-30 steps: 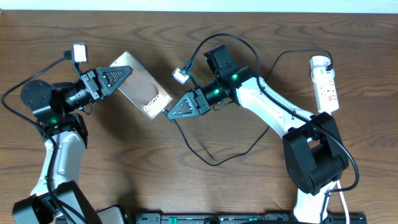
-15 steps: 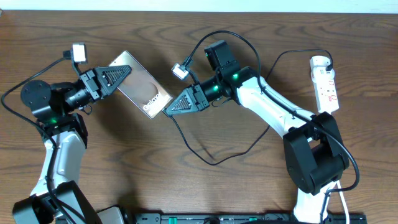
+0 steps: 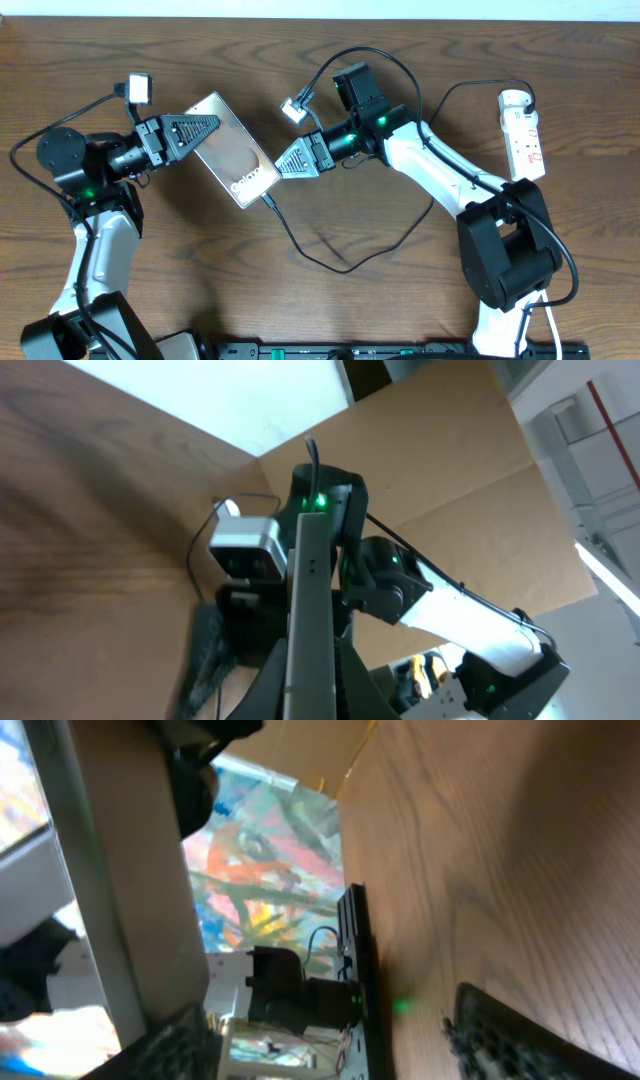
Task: Plug charger to phone and switch on socket
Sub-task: 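Open the right gripper and pull it back from the plugged cable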
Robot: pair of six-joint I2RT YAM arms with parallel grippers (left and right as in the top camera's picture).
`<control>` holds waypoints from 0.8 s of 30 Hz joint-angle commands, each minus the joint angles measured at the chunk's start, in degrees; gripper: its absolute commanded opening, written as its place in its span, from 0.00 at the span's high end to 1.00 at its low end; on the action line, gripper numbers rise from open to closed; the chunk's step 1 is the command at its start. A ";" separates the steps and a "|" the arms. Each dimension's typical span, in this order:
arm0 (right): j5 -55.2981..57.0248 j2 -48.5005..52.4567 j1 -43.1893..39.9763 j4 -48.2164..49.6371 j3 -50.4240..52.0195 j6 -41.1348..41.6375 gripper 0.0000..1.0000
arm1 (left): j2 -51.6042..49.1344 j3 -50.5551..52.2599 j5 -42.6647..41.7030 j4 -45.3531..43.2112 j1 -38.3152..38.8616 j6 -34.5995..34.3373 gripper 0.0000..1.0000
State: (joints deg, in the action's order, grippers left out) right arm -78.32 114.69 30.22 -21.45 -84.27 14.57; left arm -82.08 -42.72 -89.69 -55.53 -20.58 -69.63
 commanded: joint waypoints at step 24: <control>40.63 0.07 -7.58 -15.72 -0.70 3.80 0.01 | -1.81 0.31 5.27 22.49 -4.15 22.73 0.93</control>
State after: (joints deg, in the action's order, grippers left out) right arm -46.46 114.72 23.88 -36.40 -84.27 16.32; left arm -82.50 -42.41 -87.68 -35.81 -24.53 -55.79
